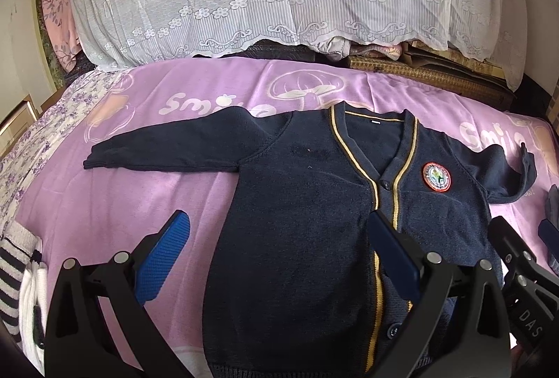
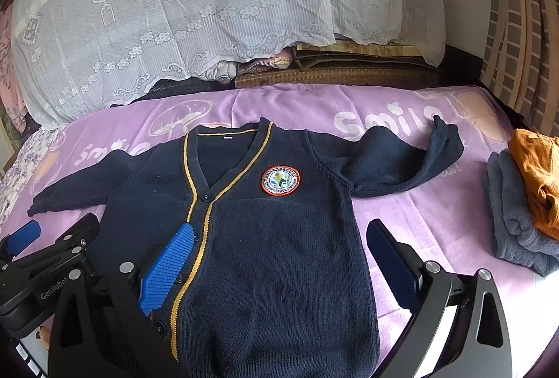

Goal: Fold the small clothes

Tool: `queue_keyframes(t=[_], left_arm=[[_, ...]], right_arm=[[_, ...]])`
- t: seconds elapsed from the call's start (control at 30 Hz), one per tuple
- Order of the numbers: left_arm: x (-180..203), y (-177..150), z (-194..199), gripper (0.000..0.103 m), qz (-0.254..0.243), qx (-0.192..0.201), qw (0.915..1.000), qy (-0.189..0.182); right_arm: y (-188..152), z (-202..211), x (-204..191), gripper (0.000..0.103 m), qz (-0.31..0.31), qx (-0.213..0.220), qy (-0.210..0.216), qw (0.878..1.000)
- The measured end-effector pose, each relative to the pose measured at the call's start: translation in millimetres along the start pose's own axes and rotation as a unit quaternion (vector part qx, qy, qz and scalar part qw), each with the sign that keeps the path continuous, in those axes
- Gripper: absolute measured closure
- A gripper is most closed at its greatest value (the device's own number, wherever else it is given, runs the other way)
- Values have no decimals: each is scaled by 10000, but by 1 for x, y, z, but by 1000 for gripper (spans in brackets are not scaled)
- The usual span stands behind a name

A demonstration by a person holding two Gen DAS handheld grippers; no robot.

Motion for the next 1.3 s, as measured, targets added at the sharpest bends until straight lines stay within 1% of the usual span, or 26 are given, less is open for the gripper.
queue_keyframes(t=[0.13, 1.3], left_arm=[[0, -1, 0, 4, -16, 0, 10000, 50], [-3, -5, -4, 4, -35, -67, 10000, 54]], right_arm=[[1, 0, 0, 3, -4, -2, 1, 10000], [-1, -3, 4, 3, -87, -86, 45, 9999]])
Point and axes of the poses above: each gripper's, at about its wrist camera, not at the fingertips, and z roughly against the way its jaws point, x to its right, y to its top, the point moved 4 cm from there along -z, roughly the way its jaws point, and after that the axes turned 7 degrees about -z, right-handed, at the moved point
